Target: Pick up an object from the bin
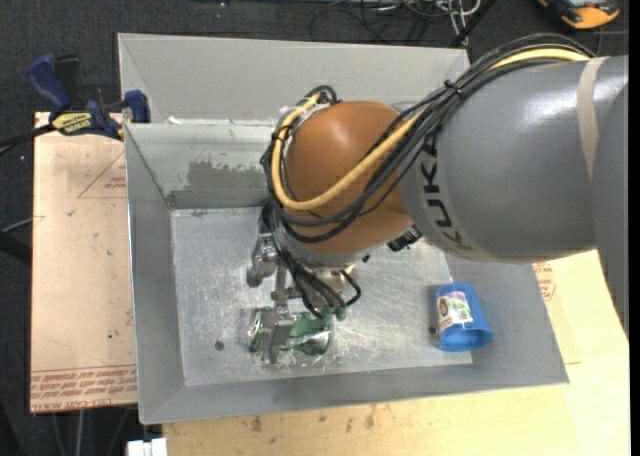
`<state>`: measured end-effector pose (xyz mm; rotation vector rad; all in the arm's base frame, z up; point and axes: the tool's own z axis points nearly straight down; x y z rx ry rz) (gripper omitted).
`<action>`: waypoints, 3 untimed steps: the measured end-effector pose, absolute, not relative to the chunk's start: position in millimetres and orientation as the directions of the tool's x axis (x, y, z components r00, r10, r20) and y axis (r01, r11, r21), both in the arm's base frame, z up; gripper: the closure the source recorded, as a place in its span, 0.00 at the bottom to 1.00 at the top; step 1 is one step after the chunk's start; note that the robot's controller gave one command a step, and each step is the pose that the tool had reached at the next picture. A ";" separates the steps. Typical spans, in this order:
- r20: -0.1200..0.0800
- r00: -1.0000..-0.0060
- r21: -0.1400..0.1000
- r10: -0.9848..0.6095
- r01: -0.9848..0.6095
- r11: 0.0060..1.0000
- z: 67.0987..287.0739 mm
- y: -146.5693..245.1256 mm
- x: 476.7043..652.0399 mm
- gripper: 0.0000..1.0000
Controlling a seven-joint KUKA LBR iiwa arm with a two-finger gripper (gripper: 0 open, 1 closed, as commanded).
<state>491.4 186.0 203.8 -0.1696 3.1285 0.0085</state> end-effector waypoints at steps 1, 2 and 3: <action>0.013 -0.993 0.007 -0.116 -0.116 0.993 83.5 144.2 513.0 1.00; 0.009 -0.993 0.007 -0.115 -0.115 0.993 83.7 144.2 513.8 1.00; -0.002 -0.990 0.001 -0.143 -0.143 0.990 204.0 147.2 513.2 1.00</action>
Offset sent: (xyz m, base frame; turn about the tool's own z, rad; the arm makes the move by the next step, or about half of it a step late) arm 0.0000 0.0000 0.0000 0.0000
